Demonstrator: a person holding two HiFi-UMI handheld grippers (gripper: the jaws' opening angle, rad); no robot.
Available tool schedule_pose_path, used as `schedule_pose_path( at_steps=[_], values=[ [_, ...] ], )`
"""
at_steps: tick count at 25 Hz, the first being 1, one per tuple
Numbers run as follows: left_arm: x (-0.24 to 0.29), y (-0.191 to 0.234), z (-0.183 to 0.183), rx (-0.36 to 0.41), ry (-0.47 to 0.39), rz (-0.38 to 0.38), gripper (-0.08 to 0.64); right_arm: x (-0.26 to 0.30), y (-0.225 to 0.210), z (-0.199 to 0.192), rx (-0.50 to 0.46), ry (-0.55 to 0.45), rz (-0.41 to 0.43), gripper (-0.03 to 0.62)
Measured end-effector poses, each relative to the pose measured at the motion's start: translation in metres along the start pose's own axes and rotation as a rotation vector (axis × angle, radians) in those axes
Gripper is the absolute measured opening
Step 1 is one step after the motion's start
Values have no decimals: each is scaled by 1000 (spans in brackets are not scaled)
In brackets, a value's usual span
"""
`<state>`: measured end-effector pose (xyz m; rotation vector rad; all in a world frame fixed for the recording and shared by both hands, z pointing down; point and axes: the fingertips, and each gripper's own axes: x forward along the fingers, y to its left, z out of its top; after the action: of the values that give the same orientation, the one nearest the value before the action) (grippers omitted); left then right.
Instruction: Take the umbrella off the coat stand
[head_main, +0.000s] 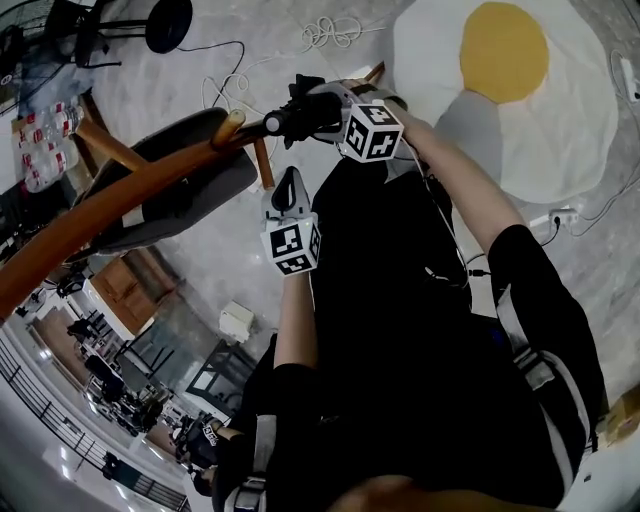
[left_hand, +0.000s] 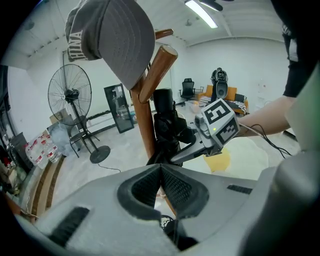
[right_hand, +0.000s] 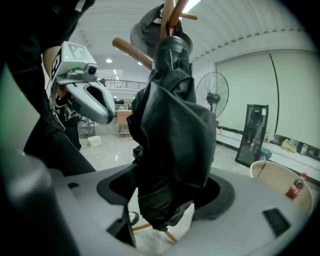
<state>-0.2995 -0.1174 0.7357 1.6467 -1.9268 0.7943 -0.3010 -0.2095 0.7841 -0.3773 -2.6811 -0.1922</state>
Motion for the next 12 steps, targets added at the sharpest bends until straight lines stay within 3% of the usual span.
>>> schedule_pose_path(
  at_steps=[8, 12],
  values=[
    [-16, -7, 0, -20, 11, 1, 0, 7, 3, -8, 40, 62, -92, 279],
    [-36, -14, 5, -48, -1, -3, 0, 1, 14, -4, 162, 55, -101, 274]
  ],
)
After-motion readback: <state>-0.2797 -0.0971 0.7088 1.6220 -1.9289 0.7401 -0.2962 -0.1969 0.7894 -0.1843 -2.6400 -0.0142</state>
